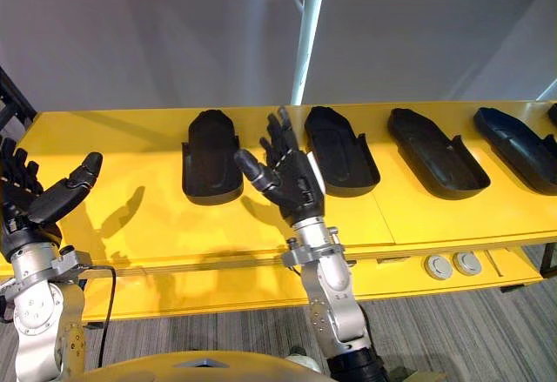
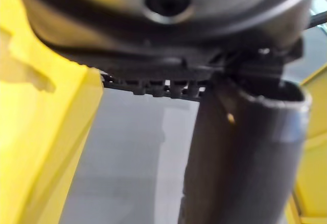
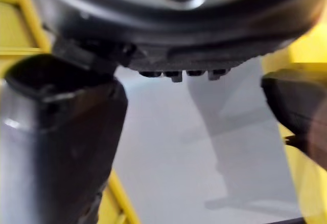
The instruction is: Walk over and take three plastic housings, then place them on the shelf
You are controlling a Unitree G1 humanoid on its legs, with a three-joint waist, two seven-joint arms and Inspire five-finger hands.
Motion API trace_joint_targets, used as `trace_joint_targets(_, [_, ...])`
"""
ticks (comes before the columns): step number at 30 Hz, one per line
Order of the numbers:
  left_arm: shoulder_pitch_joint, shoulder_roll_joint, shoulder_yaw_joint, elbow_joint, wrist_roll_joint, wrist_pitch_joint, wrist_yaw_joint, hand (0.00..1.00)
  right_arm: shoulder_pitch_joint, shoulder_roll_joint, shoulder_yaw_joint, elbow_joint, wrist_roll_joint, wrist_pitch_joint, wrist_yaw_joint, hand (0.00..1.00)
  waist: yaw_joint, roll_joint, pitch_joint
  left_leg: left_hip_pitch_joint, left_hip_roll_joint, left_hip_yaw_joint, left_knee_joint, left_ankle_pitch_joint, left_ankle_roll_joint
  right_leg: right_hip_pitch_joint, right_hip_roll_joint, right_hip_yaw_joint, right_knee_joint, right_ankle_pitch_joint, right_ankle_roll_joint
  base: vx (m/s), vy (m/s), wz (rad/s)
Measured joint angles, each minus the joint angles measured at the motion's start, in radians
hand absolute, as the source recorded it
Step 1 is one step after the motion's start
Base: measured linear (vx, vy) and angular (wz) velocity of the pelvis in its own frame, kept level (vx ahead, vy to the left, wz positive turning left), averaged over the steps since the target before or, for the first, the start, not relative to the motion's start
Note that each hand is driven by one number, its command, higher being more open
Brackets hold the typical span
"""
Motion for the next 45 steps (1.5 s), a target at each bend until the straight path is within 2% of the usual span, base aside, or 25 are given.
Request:
trace_joint_targets(2, [0.005,-0.001,-0.005,0.000,-0.021,-0.014,-0.012,1.00,-0.001,0.001,0.007,0.041,-0.026,0.035,-0.042,1.00,0.014,0.003,0.003,-0.001,-0.005,-0.005,0.000,0.000,0.000,0.002,-0.001,-0.005,-0.001,0.000,0.000,0.00,0.010,0.08])
trace_joint_targets(5, [0.011,-0.002,-0.003,0.000,-0.055,-0.019,-0.017,1.00,-0.002,-0.001,0.014,0.063,-0.026,0.065,-0.077,1.00,0.015,0.012,0.010,-0.002,-0.009,-0.014,0.000,0.000,0.000,0.008,-0.003,-0.015,-0.001,-0.001,0.000,0.01,0.013,0.09])
trace_joint_targets(13, [0.012,-0.002,-0.023,-0.002,-0.055,-0.031,-0.046,1.00,-0.049,-0.002,0.065,0.146,-0.029,0.100,-0.134,1.00,0.016,0.014,0.011,-0.002,-0.008,-0.026,0.000,0.001,0.000,0.016,-0.002,-0.028,-0.003,-0.005,-0.001,0.00,0.000,0.04])
trace_joint_targets(19, [0.048,-0.002,-0.028,-0.044,-0.055,-0.031,-0.060,1.00,-0.059,-0.001,0.089,0.168,-0.035,0.102,-0.122,1.00,0.016,0.011,0.012,-0.003,-0.009,-0.032,0.000,0.001,0.000,0.019,-0.002,-0.035,-0.003,-0.006,-0.002,0.00,0.000,0.02])
trace_joint_targets(45, [0.048,-0.001,-0.054,-0.062,-0.054,-0.031,-0.065,1.00,-0.083,-0.012,0.111,0.203,-0.024,0.104,-0.092,1.00,0.017,0.006,0.008,-0.001,-0.008,-0.035,-0.001,0.006,0.000,0.022,-0.002,-0.039,-0.002,-0.006,-0.002,0.00,0.000,0.00])
